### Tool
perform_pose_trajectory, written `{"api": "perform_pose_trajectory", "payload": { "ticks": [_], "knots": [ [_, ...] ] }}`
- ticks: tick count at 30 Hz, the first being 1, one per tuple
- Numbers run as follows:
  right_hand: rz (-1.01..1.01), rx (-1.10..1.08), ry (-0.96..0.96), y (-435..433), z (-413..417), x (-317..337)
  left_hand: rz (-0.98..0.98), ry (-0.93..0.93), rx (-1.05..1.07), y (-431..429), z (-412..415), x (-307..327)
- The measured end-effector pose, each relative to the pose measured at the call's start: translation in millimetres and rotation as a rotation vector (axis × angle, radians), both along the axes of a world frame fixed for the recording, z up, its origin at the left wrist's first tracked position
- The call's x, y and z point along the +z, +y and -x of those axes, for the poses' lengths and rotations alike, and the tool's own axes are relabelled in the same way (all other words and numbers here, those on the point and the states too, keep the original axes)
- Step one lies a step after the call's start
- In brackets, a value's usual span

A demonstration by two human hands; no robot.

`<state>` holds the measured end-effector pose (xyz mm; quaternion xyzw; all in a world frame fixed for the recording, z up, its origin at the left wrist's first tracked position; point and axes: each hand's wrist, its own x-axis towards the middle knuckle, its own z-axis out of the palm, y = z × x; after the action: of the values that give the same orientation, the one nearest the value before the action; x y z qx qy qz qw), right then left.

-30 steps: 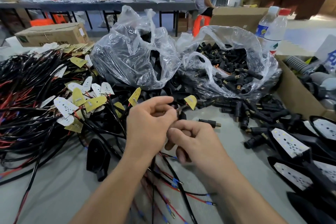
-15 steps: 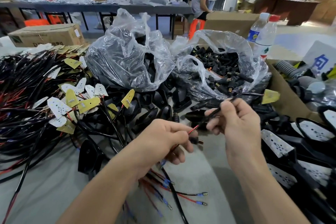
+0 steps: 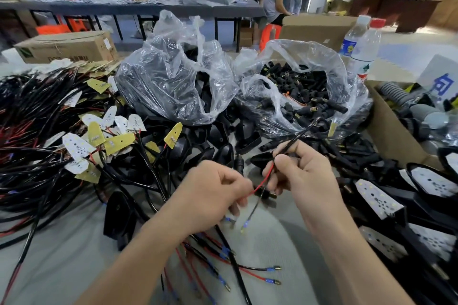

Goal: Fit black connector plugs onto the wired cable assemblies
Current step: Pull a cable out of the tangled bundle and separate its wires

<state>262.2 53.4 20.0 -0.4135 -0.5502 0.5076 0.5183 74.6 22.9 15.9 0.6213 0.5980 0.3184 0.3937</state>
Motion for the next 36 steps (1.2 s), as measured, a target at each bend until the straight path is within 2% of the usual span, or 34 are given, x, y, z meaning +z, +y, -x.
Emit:
{"api": "perform_pose_trajectory", "payload": {
  "ticks": [2, 3, 5, 8, 16, 22, 28, 36],
  "knots": [
    [-0.055, -0.029, -0.065, 1, 0, 0, -0.238, 0.248, 0.281, 3, 4, -6],
    [-0.071, -0.036, -0.09, 0, 1, -1, -0.294, 0.394, 0.369, 2, 5, -9],
    [-0.088, -0.032, -0.126, -2, 3, -2, -0.284, 0.586, 0.395, 1, 5, -16],
    [-0.096, -0.023, -0.156, -4, 5, -2, -0.268, 0.681, 0.376, 1, 3, -21],
    [-0.095, -0.077, -0.107, -3, 2, -1, -0.412, 0.723, 0.397, -1, -3, -20],
    [-0.168, -0.196, 0.093, -1, -2, 6, -0.37, 0.483, 0.27, -5, -8, -24],
    [-0.128, -0.269, 0.163, 3, -4, 3, -0.45, 0.404, 0.306, -11, -14, -26],
    [-0.079, -0.329, 0.172, 5, 5, -5, -0.431, 0.36, 0.219, -15, -17, -23]
  ]
}}
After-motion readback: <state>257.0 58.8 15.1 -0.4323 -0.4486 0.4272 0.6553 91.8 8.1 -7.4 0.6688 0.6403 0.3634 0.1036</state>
